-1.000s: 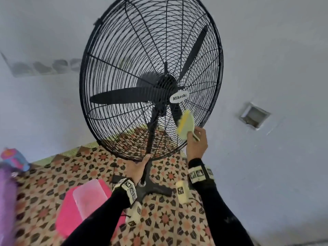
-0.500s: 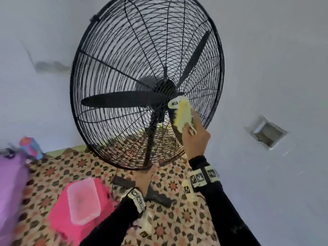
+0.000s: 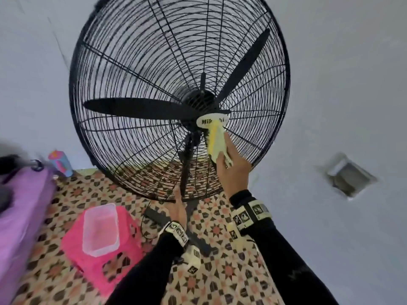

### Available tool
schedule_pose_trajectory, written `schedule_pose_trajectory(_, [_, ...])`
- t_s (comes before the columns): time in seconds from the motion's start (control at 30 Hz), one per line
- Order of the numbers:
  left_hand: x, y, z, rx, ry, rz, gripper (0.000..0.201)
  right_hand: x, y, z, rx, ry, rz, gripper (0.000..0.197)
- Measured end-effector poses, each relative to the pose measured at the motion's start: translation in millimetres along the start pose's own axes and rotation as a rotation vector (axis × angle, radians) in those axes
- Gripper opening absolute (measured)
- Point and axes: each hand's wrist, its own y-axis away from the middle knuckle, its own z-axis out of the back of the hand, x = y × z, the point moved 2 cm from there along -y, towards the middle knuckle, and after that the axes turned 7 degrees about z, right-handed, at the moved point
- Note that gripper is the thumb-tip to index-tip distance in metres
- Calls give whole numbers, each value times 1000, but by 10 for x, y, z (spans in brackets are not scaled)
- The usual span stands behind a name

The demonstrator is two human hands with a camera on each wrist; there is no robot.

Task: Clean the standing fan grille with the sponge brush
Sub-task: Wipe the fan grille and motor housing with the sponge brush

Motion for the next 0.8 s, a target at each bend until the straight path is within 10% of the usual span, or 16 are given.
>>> schedule_pose_trajectory(0.2, [-31,-231,187,7,69,9,156,-166,491,-90,257,123,-66,61])
schedule_pose_trajectory(0.37, [-206,140,190,66,36,-42,122,-98,135,-96,34,-11,-6,54])
schedule_pose_trajectory(0.57, [-240,188,256,103,-38,-90,107,-223,577,-24,235,105,-22,57])
schedule_pose_trajectory(0.7, [-191,200,248,62,-73,-85,106,-234,379,-19,120,42,-6,54])
schedule_pose_trajectory(0.8, [-205,219,249,63,-93,-41,75,-317,664,-135,213,85,-1,58])
